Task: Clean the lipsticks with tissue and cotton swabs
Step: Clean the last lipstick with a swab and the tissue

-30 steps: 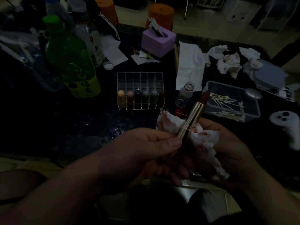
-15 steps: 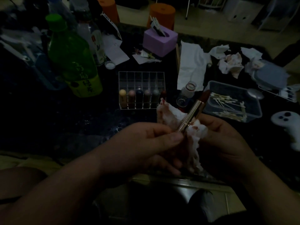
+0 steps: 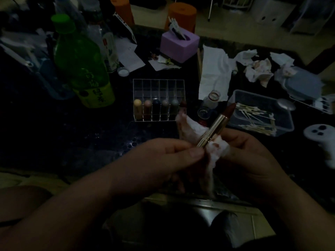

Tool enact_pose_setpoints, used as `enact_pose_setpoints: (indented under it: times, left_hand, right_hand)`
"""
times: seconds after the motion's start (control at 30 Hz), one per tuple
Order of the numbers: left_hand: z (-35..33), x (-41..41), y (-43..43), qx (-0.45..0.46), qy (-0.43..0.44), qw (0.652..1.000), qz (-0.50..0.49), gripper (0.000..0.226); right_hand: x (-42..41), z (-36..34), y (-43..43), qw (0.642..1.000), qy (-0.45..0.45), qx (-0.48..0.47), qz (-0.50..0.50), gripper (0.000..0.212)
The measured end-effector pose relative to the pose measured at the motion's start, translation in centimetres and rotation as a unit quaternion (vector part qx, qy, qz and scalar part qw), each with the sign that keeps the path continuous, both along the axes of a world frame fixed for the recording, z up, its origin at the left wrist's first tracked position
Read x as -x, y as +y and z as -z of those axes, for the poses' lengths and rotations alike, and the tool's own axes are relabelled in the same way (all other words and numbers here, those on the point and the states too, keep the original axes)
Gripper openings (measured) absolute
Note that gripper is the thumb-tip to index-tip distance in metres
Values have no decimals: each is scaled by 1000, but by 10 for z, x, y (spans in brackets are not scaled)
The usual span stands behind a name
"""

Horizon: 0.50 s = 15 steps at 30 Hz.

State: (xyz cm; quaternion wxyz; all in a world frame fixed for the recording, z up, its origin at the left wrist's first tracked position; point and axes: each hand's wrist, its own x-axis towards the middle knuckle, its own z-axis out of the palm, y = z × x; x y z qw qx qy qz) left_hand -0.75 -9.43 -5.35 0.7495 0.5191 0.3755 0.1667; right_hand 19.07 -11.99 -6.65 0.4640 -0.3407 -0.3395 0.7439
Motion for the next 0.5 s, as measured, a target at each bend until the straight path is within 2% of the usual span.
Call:
enact_pose_setpoints:
  times: [0.03,0.1,0.17,0.27,0.33,0.4,0.5]
  left_hand:
    - [-1,2,1,3,-4,1000,18,28]
    - [1,3,2,-79,38,996,23,27]
    - [3,-1,-2,-160,86,983,-29,22]
    - [2,-9,-11,-197,109,966,-126,20]
    - [6,-11,-11,-213,114,961,-138,22]
    - [8,-7,-7,-180,92,975,-95,21]
    - [4,0,-1,-70,32,997,0,20]
  right_hand:
    - [0,0,0,1000,-3,2,0,63]
    - [1,0,0,1000,-12,1,-2,67]
    - [2,1,-1,1000,-29,6,9,70]
    - [3,1,-1,1000,-23,-3,14,64]
    - [3,0,-1,1000,-9,-4,9,60]
    - [3,-1,0,1000,-5,-1,7,60]
    - [1,-3,1,1000,-16,16,21,67]
